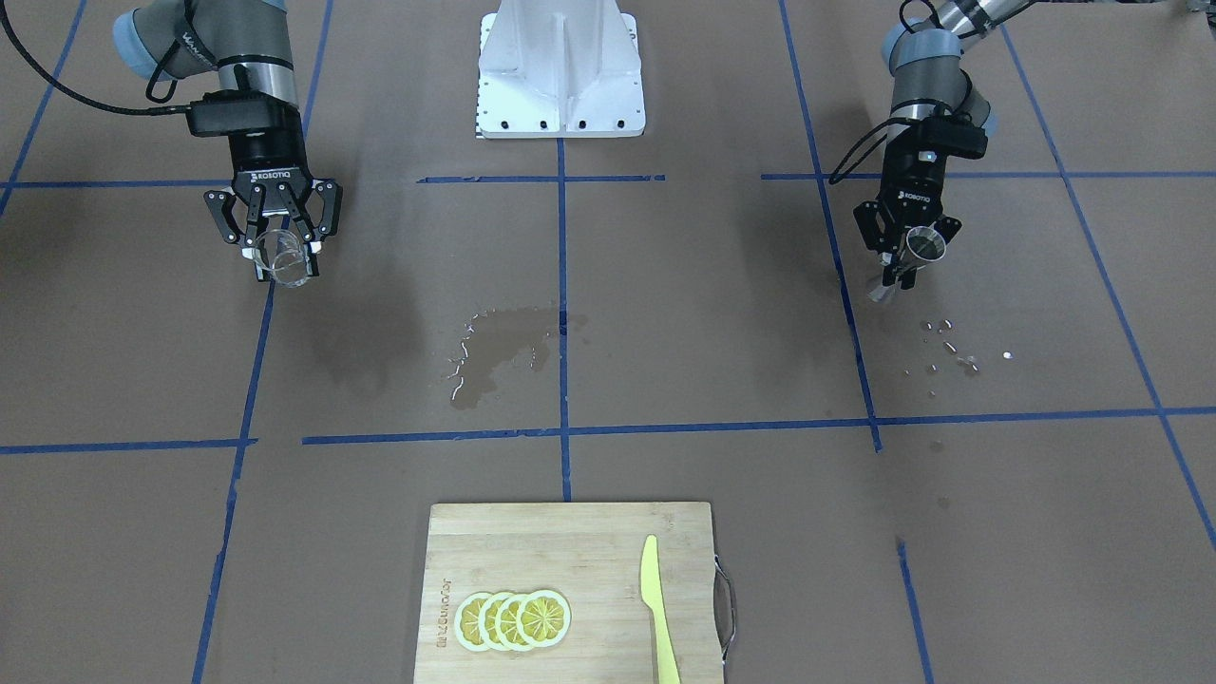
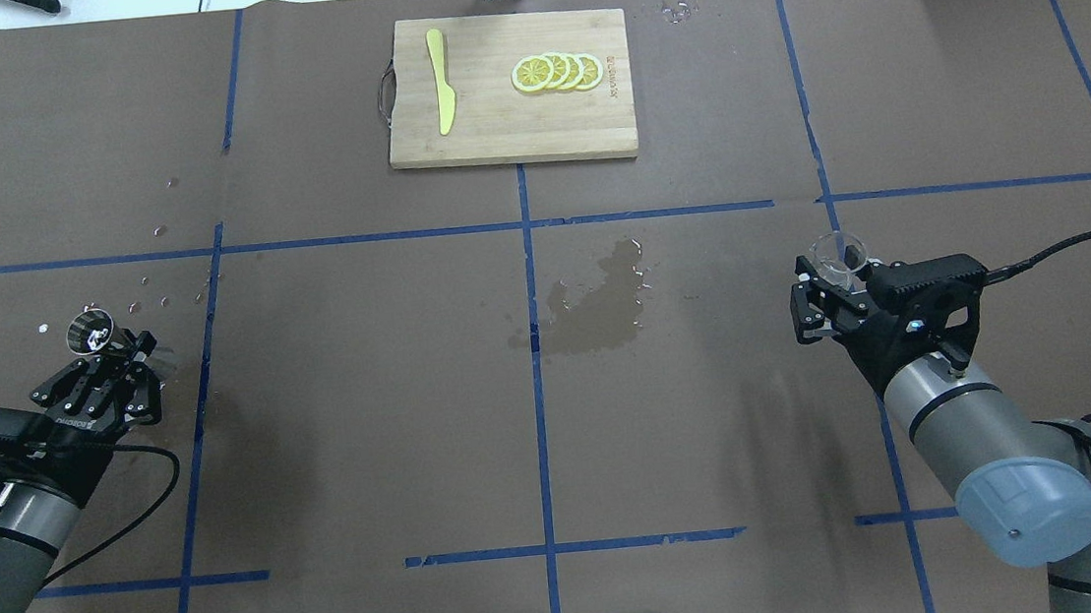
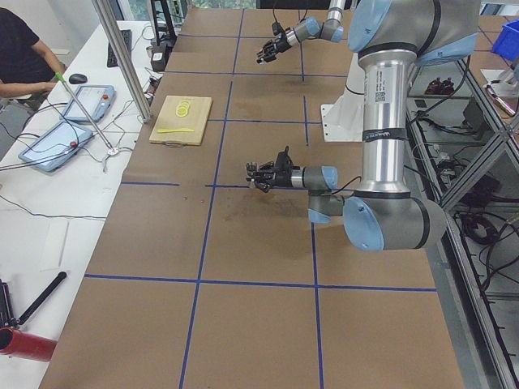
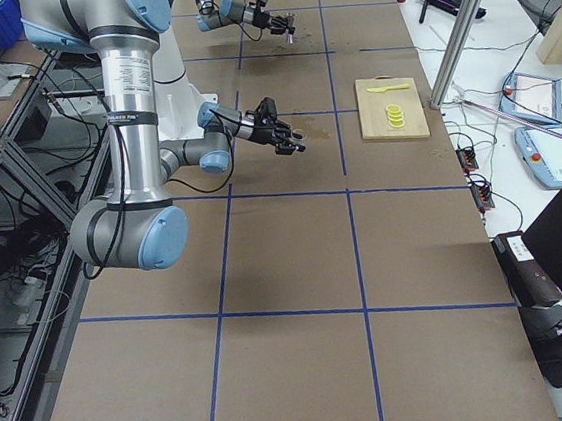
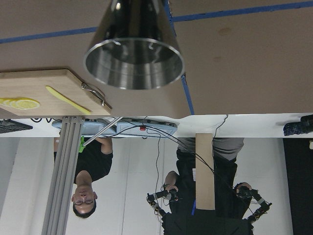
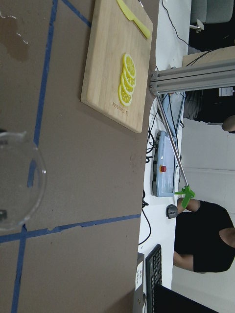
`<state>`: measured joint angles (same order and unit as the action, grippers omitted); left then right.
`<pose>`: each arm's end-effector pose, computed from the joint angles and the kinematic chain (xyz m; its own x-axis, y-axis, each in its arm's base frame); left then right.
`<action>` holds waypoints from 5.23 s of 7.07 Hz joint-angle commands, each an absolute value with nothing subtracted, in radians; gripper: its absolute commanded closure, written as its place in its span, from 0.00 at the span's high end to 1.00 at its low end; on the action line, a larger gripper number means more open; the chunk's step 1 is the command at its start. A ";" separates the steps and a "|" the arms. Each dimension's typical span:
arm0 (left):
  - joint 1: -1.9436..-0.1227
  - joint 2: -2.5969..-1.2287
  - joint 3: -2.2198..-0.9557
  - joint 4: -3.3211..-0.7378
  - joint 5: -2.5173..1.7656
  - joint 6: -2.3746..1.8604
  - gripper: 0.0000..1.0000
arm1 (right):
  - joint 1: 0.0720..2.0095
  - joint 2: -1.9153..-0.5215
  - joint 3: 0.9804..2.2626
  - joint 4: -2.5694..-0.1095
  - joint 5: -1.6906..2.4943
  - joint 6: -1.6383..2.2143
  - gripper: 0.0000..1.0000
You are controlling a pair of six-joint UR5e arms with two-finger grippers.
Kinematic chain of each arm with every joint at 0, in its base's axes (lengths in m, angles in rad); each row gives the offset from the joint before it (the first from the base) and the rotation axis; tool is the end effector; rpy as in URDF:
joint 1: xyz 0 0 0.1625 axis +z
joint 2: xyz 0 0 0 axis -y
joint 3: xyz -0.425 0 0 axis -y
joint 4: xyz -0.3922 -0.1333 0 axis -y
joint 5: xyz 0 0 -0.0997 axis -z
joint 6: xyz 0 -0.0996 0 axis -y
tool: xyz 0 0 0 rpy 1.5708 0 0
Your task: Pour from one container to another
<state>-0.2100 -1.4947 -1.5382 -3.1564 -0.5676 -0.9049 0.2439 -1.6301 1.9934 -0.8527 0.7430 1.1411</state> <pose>0.3657 -0.3001 0.5346 0.6485 0.2013 -0.7341 0.6771 0.2879 0.6772 -0.3846 -0.3087 0.3911 0.7455 -0.1049 0.6582 -0.5319 0.5014 0.6824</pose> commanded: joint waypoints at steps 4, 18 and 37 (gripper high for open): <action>-0.178 -1.500 -1.497 -3.140 -0.561 -0.928 0.00 | 0.242 -1.628 1.994 -0.851 0.742 1.143 0.02; -0.135 -1.500 -1.470 -3.139 -0.563 -0.928 0.10 | 0.242 -1.621 2.002 -0.853 0.742 1.143 0.02; -0.326 -1.175 -1.763 -2.873 -1.211 -0.668 0.99 | 0.244 -1.618 1.993 -0.851 0.723 1.186 0.02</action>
<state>-0.2515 -1.2130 -1.7599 -2.8745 -1.1248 -0.7559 0.2438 -1.6172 1.9943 -0.8519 0.7256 1.1632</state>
